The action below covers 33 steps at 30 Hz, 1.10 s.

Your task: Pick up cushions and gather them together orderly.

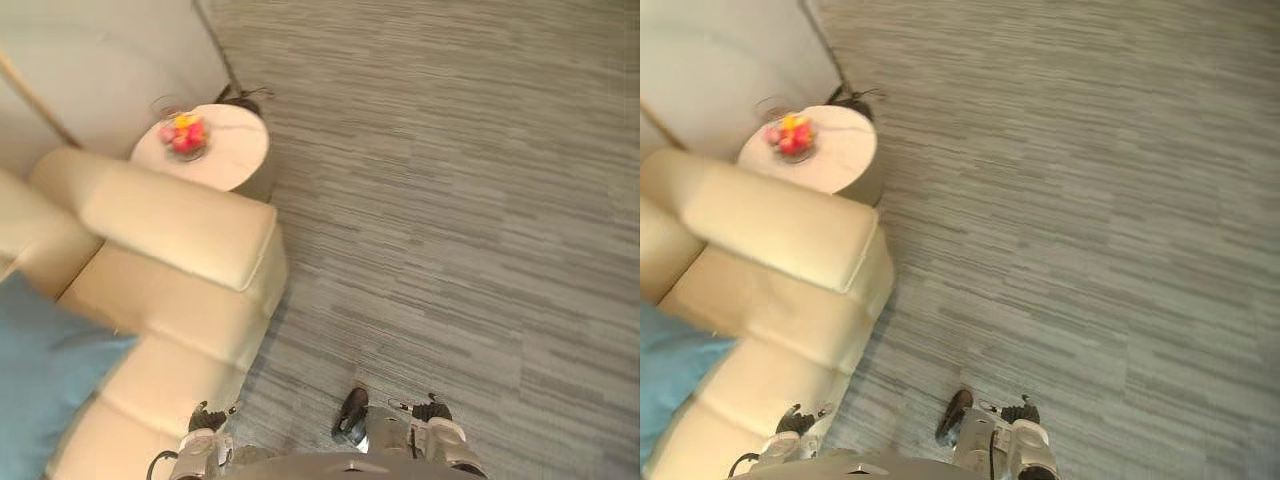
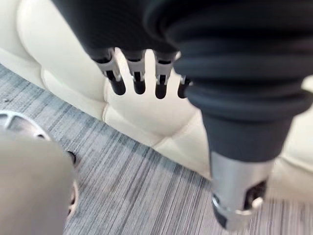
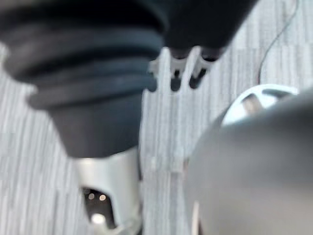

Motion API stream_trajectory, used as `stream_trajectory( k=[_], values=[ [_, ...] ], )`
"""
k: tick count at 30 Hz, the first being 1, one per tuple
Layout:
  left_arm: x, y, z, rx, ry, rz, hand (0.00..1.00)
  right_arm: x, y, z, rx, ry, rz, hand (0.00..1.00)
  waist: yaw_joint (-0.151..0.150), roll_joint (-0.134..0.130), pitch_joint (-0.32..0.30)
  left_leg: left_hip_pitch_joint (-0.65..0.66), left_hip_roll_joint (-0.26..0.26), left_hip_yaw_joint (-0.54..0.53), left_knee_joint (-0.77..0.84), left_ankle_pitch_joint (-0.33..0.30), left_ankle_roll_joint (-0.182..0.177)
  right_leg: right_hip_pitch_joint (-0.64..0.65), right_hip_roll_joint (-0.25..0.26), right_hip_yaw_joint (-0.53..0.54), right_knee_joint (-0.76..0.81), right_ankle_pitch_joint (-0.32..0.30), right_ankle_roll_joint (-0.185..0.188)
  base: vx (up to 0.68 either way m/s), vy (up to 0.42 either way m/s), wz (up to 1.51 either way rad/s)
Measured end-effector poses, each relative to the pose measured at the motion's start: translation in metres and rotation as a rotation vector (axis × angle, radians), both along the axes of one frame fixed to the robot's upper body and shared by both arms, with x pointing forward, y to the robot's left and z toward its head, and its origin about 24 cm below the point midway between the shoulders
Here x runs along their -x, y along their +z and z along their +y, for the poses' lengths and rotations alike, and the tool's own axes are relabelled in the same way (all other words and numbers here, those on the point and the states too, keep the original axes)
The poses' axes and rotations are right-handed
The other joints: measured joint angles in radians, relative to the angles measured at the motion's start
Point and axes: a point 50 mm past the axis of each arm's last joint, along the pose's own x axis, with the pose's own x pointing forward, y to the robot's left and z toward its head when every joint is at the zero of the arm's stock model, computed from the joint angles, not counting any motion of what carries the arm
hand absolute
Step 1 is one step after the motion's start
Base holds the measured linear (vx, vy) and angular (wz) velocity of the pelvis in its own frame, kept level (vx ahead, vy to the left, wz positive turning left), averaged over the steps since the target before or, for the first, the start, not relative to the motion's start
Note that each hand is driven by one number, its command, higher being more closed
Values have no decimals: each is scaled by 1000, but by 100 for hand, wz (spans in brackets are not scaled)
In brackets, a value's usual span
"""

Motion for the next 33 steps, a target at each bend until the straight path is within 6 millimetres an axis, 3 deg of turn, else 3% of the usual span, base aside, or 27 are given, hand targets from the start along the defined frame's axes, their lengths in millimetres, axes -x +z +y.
stream_trajectory(
  k=[1, 2, 4, 5, 7, 8, 9, 11, 12, 13, 15, 16, 17, 18, 19, 20, 21, 22, 24, 26, 29, 30, 31, 32, 33],
  values=[
    [-1, 0, 0, 2, 4, -2, 0, 1, -1, 1, -3, -6, 3, 0, 1, -1, 1, -20, 33, -8, 82, 1, 2, 3, 16, 16, -3, 1, 0, 174, -250, -113],
    [-2, 1, 0, 10, 25, -14, 0, 3, -1, 0, -1, -19, 8, 0, 8, 7, 10, -85, 123, -83, 327, 11, 65, 36, 76, 80, -18, 13, -17, 162, -212, -103],
    [-4, 2, -1, 17, 40, -31, 0, 5, -2, 0, -2, -37, 11, 0, 20, 10, 23, -143, 128, -207, 506, -39, 68, 79, 126, 149, -30, 4, -31, 135, -99, -134],
    [-5, 2, -2, 22, 46, -36, 0, 5, -1, 0, 2, -46, 11, 0, 19, 16, 25, -184, 93, -281, 552, -63, 47, 106, 150, 189, -43, -4, -45, 196, -13, -161],
    [-10, 5, -2, 23, 52, -67, 0, 6, -3, 0, 0, -50, 25, 0, 37, 12, 28, -285, -2, -387, 505, -89, 59, 164, 188, 303, -91, -1, -37, 216, 1, -150],
    [-12, 6, -2, 24, 54, -75, 0, 8, -4, 0, -1, -52, 31, 0, 43, 10, 28, -308, -21, -403, 476, -91, 61, 175, 188, 321, -100, 0, -35, 199, 51, -140],
    [-15, 8, -3, 26, 56, -95, 0, 11, -5, -1, 0, -58, 42, 0, 52, 9, 29, -348, -56, -435, 364, -90, 60, 198, 189, 354, -125, 0, -25, 215, 83, -131],
    [-18, 10, -5, 31, 61, -113, 0, 11, -5, -1, 2, -59, 41, 0, 57, 8, 31, -396, -109, -518, 216, -73, 38, 221, 199, 428, -140, -1, -15, 255, 108, -130],
    [-19, 10, -8, 38, 62, -120, 0, 13, -5, -1, 5, -66, 46, 0, 74, 7, 30, -396, -159, -621, 63, -36, 1, 228, 203, 486, -142, -3, 7, 200, 109, -113],
    [-19, 10, -9, 39, 60, -123, 0, 13, -5, -1, 6, -68, 46, 0, 77, 9, 28, -396, -172, -661, 16, -20, 2, 231, 205, 503, -142, -11, 7, 270, 165, -141],
    [-19, 10, -8, 39, 56, -126, 0, 8, -3, 2, 3, -66, 27, 0, 82, 14, 20, -401, -183, -742, -11, 32, 47, 226, 219, 571, -108, -48, 20, 345, 230, -153],
    [-20, 10, -8, 38, 57, -127, 0, 9, -3, 3, 2, -67, 20, 0, 87, 15, 17, -383, -183, -733, -10, 57, 42, 224, 217, 590, -83, -66, 28, 403, 287, -156],
    [-20, 10, -5, 32, 54, -127, 0, 14, -4, 3, 3, -73, 22, 0, 89, -3, 15, -359, -183, -699, 2, 90, 44, 221, 206, 619, -43, -95, 55, 322, 244, -122],
    [-20, 11, -3, 24, 41, -128, 0, 17, -4, 5, -1, -76, 23, 0, 90, -33, 8, -335, -183, -637, 19, 60, 51, 208, 180, 636, 23, -130, 93, 400, 284, -137],
    [-20, 11, 2, 7, 23, -124, 0, 21, -6, 9, -11, -76, 29, 0, 91, -48, -1, -317, -188, -590, 26, 23, 60, 162, 158, 624, 108, -135, 121, 381, 255, -132],
    [-20, 12, 6, -8, 2, -116, 0, 17, -5, 13, -19, -69, 19, 0, 87, -74, -13, -294, -185, -548, 37, -8, 71, 112, 140, 597, 220, -130, 174, 365, 232, -121],
    [-20, 11, 6, -16, -26, -106, 0, 15, -4, 13, -21, -66, 14, 0, 74, -68, -5, -273, -179, -510, 45, -26, 85, 56, 114, 556, 330, -120, 239, 324, 193, -94],
    [-20, 11, 5, -19, -60, -97, 0, 13, -4, 12, -18, -65, 11, 0, 61, -69, -5, -249, -178, -485, 47, -45, 95, 18, 72, 482, 422, -114, 244, 297, 157, -73],
    [-24, 11, 1, -18, -89, -93, 0, 8, -2, 9, -9, -54, 1, 0, 52, -56, 4, -169, -160, -423, 7, -75, 89, -11, -35, 287, 481, -138, 159, 331, 139, -78],
    [-21, 10, 6, -30, -88, -80, 0, -5, 1, 12, -16, -33, -24, 0, 50, -39, 14, -87, -128, -347, -62, -72, 83, -25, -70, 140, 398, -159, 123, 334, 64, -108],
    [-23, 11, 12, -49, -94, -77, 0, -18, 4, 15, -16, -5, -44, 0, 36, -31, 23, -28, -105, -283, -146, -58, 59, -92, -60, 41, 248, -122, 97, 361, -30, -83],
    [-23, 10, 14, -55, -104, -66, 0, -20, 6, 13, -9, -4, -49, 0, 33, -35, 28, -16, -106, -268, -163, -55, 53, -115, -47, 23, 171, -72, 78, 420, -142, -40],
    [-25, 11, 17, -67, -123, -60, 0, -10, 2, 11, -8, -12, -19, 0, 24, -64, 30, 7, -128, -274, -156, -63, 27, -103, -40, 32, 39, 65, 10, 456, -163, -25],
    [-25, 10, 17, -69, -128, -57, 0, -7, 1, 9, -8, -15, -12, 0, 17, -70, 32, 20, -123, -280, -141, -75, 6, -97, -37, 40, 51, 84, -17, 574, -190, -24],
    [-26, 9, 11, -55, -128, -56, 0, -10, 4, 0, 14, -34, -26, 0, 14, -26, 47, 17, -73, -293, -75, -81, -4, -78, -1, 39, 62, 64, -21, 492, -201, -43]
  ],
)
